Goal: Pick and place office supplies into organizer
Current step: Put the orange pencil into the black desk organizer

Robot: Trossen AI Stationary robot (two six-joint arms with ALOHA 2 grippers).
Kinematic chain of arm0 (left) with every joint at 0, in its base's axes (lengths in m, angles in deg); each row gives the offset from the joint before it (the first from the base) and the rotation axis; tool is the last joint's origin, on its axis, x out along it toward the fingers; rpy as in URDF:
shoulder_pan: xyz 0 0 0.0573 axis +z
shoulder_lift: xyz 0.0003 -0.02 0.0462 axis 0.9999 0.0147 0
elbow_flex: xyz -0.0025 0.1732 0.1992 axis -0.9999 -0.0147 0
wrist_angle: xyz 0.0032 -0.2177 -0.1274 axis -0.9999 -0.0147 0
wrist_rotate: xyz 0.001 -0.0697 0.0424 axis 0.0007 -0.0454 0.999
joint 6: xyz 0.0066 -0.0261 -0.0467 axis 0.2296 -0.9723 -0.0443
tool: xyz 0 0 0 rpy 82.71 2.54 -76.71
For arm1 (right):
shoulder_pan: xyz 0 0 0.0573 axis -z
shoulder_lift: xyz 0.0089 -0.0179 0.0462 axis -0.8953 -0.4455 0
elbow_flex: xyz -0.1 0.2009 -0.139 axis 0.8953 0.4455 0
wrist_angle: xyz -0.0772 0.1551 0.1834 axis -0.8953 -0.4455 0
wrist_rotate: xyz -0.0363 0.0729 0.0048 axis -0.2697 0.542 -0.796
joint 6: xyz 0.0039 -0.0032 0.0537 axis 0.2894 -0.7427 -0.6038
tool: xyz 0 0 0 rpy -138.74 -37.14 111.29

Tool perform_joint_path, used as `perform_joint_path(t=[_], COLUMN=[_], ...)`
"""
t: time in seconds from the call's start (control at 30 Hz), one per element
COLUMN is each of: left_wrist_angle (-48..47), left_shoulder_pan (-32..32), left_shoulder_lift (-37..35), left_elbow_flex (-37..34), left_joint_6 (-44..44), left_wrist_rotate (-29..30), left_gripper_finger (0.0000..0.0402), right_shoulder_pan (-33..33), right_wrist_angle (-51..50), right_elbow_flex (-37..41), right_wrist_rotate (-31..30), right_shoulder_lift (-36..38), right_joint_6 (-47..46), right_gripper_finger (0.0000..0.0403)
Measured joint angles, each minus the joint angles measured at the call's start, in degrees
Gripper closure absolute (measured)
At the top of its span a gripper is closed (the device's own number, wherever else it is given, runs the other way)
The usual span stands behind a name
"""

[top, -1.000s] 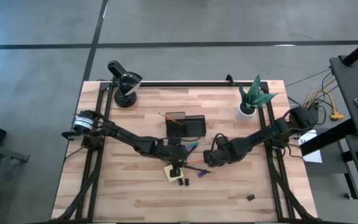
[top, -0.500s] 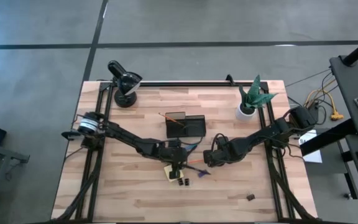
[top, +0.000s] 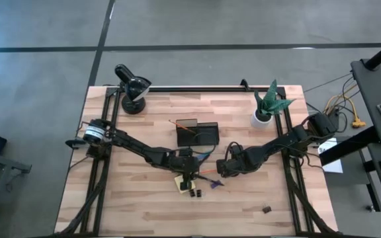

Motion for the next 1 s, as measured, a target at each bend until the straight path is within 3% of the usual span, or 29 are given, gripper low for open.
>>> perform_joint_path(t=[0.33,1.0], left_wrist_angle=[1.0,2.4], left_shoulder_pan=[1.2,1.5], left_shoulder_lift=[0.0,2.8], left_elbow_flex=[1.1,1.3], left_joint_6=[-9.2,-10.3], left_wrist_rotate=[-5.1,-1.0], left_gripper_finger=[0.0269,0.0269], right_shoulder_pan=[0.0,-0.2], right_wrist_angle=[0.0,-0.1], right_elbow_flex=[0.0,0.0], right_wrist_rotate=[0.3,0.4], right_shoulder_lift=[0.0,0.0], right_joint_6=[-0.1,-0.2], right_gripper_finger=[0.0394,0.0394])
